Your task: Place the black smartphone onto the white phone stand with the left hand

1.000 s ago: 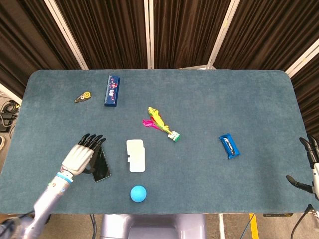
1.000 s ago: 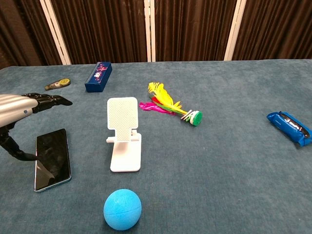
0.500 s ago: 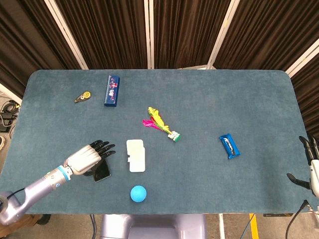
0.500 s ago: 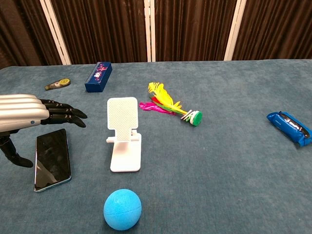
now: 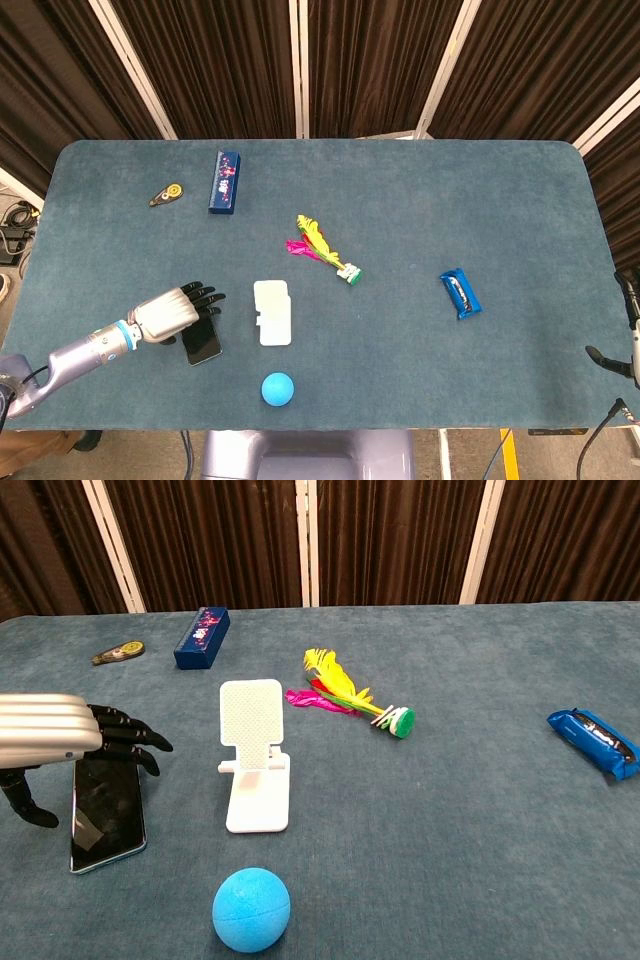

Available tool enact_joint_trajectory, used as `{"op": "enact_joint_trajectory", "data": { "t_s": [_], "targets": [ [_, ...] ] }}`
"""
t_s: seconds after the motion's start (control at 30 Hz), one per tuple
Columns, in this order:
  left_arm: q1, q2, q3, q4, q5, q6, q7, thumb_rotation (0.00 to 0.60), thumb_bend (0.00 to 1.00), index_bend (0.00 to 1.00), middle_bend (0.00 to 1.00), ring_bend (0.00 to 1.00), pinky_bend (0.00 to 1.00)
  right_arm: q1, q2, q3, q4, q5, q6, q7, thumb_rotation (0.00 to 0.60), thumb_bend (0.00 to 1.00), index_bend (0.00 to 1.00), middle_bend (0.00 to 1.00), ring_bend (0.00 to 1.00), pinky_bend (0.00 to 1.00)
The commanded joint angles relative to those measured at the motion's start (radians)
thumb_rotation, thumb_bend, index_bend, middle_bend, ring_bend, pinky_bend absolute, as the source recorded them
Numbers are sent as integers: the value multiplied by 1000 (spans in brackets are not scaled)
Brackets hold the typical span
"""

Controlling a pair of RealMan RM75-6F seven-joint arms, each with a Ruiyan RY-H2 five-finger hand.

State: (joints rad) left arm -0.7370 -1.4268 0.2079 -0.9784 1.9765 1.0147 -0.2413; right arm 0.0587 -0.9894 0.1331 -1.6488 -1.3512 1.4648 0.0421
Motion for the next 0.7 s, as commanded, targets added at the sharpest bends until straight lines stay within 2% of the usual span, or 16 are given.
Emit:
{"op": "enact_joint_trajectory", "data": {
  "t_s": [0.03,0.37,0.4,0.5,0.57,0.7],
  "targets": [
    [-3,-31,20,38,7,10,-14,600,0,165,38,66,128,0,0,1,-1,-1,1,1,600,0,0,0,0,0],
    [-4,-81,36,94,-6,22,-11,600,0,188,61,94,139,-2,2,2,3,4,-3,9,600,0,0,0,0,0],
    [-5,-87,39,98,-7,22,-12,600,0,198,85,117,152,-1,2,3,4,4,-4,10,600,0,0,0,0,0],
    [-5,-99,43,109,-6,37,-14,600,0,279,253,258,252,-1,2,3,5,5,-6,12,600,0,0,0,0,0],
    [-3,-104,44,118,-5,56,-14,600,0,380,359,353,325,-1,2,3,5,5,-7,12,600,0,0,0,0,0],
    [5,-111,49,138,0,97,-12,600,0,485,443,430,392,-1,2,3,6,4,-8,13,600,0,0,0,0,0]
  ]
}}
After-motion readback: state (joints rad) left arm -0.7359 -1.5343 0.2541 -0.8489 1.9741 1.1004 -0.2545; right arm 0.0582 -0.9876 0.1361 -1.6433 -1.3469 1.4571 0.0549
